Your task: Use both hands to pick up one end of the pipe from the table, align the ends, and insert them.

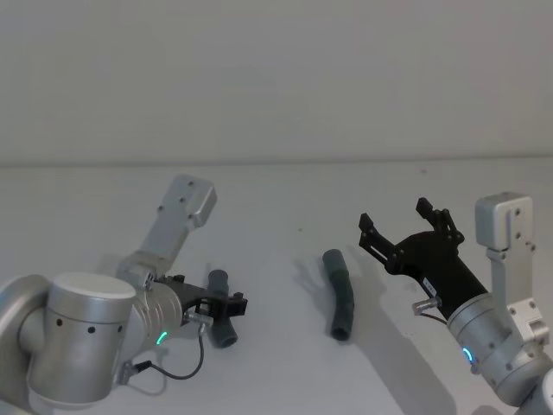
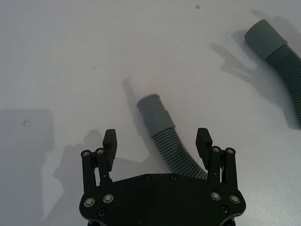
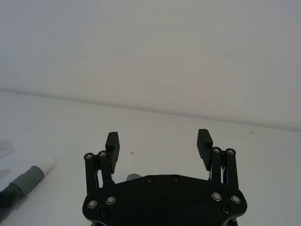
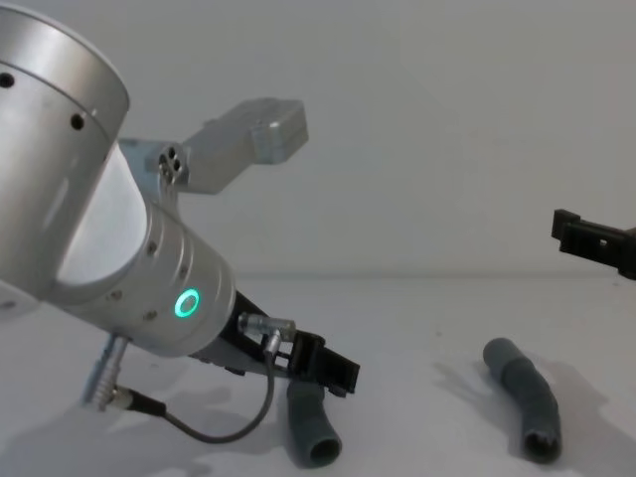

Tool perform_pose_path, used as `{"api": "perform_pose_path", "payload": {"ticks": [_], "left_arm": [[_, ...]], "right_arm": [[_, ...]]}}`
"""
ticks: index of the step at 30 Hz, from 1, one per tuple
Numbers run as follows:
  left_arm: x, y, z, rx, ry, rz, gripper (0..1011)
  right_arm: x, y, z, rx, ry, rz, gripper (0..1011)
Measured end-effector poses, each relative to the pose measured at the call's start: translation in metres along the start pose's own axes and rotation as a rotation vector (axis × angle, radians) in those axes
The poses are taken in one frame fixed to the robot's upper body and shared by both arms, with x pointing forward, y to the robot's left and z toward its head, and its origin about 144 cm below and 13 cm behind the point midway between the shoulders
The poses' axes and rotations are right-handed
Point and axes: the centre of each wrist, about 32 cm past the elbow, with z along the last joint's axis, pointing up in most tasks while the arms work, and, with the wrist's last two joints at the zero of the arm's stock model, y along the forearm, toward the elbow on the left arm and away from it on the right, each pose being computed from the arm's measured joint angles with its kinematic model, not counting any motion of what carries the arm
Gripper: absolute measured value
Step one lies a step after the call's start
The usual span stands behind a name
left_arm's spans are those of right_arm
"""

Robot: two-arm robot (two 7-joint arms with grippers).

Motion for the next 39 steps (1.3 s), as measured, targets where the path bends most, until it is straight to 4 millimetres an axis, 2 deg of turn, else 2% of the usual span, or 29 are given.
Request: {"api": "perform_pose_path", "payload": {"ticks": [30, 35, 39], "left_arm": [[-0.007, -0.015, -0.006, 0.025, -0.021, -0.026, 1000], [-0.007, -0.016, -0.007, 0.026, -0.022, -0.026, 912], [-0.007, -0.016, -0.007, 0.026, -0.022, -0.027, 781]], "right_arm": [[0.000, 0.000, 0.000, 0.000, 0.000, 0.000, 1001], [0.000, 0.000, 0.000, 0.000, 0.000, 0.000, 1001], [0.000, 0.000, 0.000, 0.000, 0.000, 0.000, 1001]]}}
